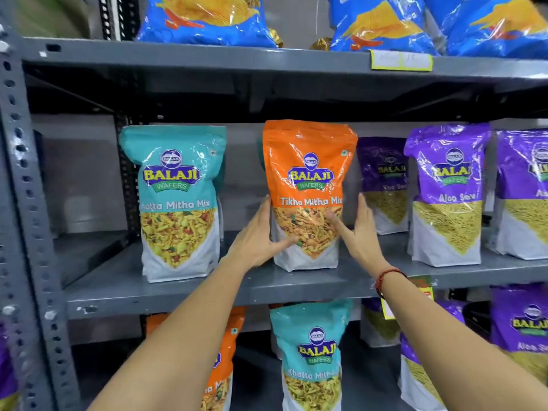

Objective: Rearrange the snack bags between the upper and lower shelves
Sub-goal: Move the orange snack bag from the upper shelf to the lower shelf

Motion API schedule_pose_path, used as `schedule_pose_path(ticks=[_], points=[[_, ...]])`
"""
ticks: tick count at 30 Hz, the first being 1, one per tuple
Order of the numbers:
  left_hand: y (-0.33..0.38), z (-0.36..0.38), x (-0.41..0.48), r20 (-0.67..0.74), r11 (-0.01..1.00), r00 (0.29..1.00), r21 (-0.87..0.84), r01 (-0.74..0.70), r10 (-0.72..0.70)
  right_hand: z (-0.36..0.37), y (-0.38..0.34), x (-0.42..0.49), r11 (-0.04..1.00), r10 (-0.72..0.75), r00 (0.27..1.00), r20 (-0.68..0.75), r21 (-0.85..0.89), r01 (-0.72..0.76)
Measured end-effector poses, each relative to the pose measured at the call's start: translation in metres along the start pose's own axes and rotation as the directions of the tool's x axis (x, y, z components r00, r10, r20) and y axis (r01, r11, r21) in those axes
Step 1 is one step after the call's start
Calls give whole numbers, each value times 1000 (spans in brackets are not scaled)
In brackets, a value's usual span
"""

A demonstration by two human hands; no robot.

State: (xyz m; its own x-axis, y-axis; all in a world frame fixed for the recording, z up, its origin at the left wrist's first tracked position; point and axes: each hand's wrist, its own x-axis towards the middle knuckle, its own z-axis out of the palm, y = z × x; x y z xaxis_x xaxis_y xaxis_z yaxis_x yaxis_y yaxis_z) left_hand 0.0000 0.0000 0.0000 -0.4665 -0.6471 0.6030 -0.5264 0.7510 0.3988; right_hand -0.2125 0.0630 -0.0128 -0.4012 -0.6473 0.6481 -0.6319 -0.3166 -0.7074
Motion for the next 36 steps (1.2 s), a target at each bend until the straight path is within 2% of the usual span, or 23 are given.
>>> schedule_pose_path(ticks=[3,5,8,18,22,27,31,36], points=[[-1,12,1,156,972,981,-186,143,-115,3,7,4,950,180,956,231,211,-230],[-4,20,-1,213,943,961,-242,227,-177,7,12,5,923,172,912,371,263,-281],[-5,26,-1,208,913,955,-309,268,-210,14,12,5,928,91,891,445,287,-239],[0,16,-16,192,915,965,-328,235,-179,13,3,0,923,113,898,425,289,-253],[14,2,-37,194,919,974,-351,178,-114,3,-9,-24,937,126,934,335,269,-223],[40,-7,-79,171,948,983,-300,109,-59,-27,-23,-76,937,91,964,251,307,-169],[53,5,-117,215,884,977,-453,114,-16,-50,-16,-123,926,109,968,225,331,-181],[54,47,-153,289,840,957,-517,165,-10,-60,20,-172,933,228,956,182,238,-268]])
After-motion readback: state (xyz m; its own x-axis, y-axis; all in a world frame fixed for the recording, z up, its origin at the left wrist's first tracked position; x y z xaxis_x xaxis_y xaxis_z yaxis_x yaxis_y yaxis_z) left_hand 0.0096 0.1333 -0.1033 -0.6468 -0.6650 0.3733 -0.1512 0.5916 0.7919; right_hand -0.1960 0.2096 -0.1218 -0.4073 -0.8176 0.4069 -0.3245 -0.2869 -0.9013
